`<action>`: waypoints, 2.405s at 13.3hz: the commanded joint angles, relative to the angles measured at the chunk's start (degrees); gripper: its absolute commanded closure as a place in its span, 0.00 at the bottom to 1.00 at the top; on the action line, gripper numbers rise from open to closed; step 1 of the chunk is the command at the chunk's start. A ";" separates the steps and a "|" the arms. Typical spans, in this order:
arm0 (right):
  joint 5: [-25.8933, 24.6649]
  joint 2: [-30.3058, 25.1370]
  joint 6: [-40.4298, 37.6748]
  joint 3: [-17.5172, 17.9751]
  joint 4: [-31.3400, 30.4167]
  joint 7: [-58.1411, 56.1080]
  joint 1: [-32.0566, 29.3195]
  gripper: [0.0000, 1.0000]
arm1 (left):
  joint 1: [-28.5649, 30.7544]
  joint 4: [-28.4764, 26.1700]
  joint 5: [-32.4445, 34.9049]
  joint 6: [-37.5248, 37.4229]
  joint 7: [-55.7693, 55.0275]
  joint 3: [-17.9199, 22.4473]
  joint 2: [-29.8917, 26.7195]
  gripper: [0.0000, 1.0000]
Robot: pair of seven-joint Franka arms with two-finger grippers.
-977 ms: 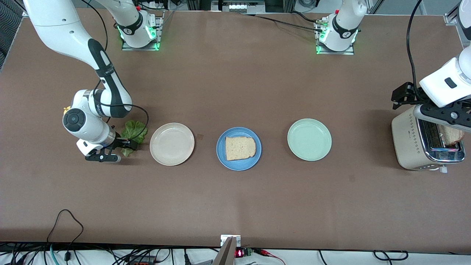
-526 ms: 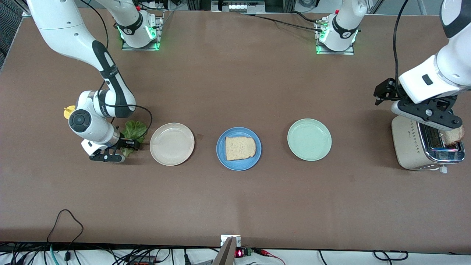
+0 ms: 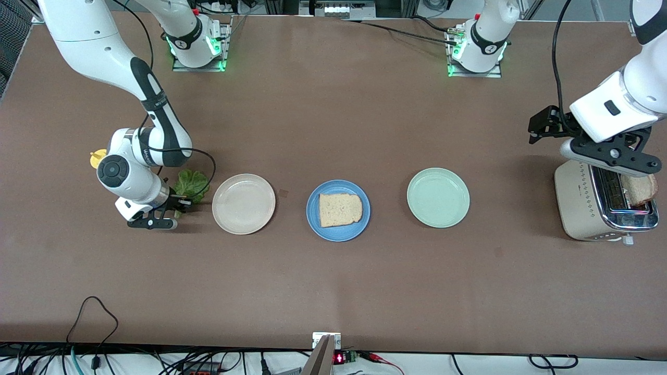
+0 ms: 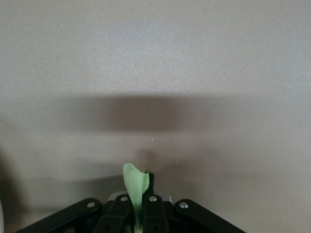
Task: Make sandwich in blue plate with both arms
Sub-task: 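Grasp the lettuce leaf with the right gripper and lift it, then lay the lettuce leaf on the bread with the right gripper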
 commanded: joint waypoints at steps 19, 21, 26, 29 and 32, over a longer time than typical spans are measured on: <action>21.31 0.28 -27.40 -0.01 24.59 35.76 12.66 1.00 | 3.43 -11.57 0.46 -1.06 -8.03 -2.73 -9.25 0.00; 25.62 3.01 -26.71 0.08 28.20 45.07 15.21 1.00 | 4.85 -11.66 -0.86 1.56 -8.11 -2.73 -8.71 0.00; 34.24 12.06 -21.81 0.08 37.61 62.68 19.96 1.00 | 4.94 -13.06 -0.87 5.53 -8.11 -3.35 -9.41 0.00; 39.34 15.75 -13.63 0.43 37.62 64.37 22.86 1.00 | 4.76 -15.00 -0.78 5.53 -8.11 -3.52 -11.26 0.00; 40.93 18.39 -10.53 0.52 37.53 64.90 25.15 1.00 | 4.94 -15.00 -0.78 5.27 -8.11 -3.44 -11.18 0.00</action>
